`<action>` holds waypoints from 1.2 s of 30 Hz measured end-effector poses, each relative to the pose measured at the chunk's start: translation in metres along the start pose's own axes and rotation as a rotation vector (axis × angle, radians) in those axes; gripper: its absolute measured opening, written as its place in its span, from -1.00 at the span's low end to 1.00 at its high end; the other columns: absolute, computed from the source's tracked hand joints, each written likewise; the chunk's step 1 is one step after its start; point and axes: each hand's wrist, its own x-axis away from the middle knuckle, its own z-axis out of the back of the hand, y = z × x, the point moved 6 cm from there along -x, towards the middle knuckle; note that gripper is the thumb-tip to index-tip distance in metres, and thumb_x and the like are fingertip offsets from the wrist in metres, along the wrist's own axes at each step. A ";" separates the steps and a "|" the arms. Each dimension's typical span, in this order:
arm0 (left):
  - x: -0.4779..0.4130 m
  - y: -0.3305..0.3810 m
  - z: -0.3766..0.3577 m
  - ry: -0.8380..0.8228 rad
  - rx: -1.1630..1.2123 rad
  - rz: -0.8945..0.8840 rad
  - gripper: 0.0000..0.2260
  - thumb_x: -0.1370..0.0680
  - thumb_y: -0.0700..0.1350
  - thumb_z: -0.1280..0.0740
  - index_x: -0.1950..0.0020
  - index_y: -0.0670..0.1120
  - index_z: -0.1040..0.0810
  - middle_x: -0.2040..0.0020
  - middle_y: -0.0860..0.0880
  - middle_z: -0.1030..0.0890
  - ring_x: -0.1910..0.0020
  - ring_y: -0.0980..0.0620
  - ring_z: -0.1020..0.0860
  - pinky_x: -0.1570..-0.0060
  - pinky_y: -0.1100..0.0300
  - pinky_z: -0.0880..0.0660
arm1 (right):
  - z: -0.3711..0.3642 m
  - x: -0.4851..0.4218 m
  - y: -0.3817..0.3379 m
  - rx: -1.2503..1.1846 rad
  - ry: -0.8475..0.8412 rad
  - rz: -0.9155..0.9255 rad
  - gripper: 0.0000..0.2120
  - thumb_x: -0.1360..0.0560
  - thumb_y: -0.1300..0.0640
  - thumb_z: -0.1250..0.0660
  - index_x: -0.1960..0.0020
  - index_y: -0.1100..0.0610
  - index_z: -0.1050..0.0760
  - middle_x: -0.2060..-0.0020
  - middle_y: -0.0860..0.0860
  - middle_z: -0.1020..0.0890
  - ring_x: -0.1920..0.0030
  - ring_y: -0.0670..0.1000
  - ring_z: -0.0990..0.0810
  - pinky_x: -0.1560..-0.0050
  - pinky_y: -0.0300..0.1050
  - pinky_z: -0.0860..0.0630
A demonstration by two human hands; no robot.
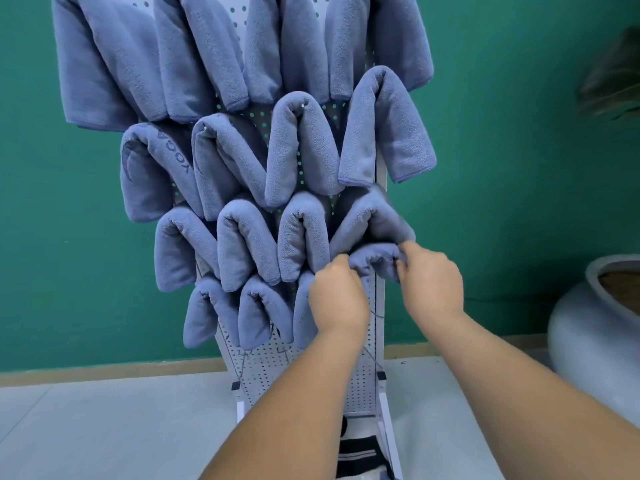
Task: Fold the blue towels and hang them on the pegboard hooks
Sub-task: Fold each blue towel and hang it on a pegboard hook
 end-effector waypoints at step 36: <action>0.374 -0.314 -0.063 -1.031 -0.066 0.238 -0.79 -0.55 -0.10 -0.46 -0.11 0.17 -0.60 -0.20 -0.03 -0.68 -0.20 -0.08 -0.63 -0.18 0.05 -0.56 | -0.162 0.483 0.097 0.122 -1.347 -0.154 -0.40 -0.66 -0.16 -0.27 -0.65 -0.17 -0.19 -0.62 0.08 -0.26 -0.65 0.14 -0.17 -0.58 0.01 -0.22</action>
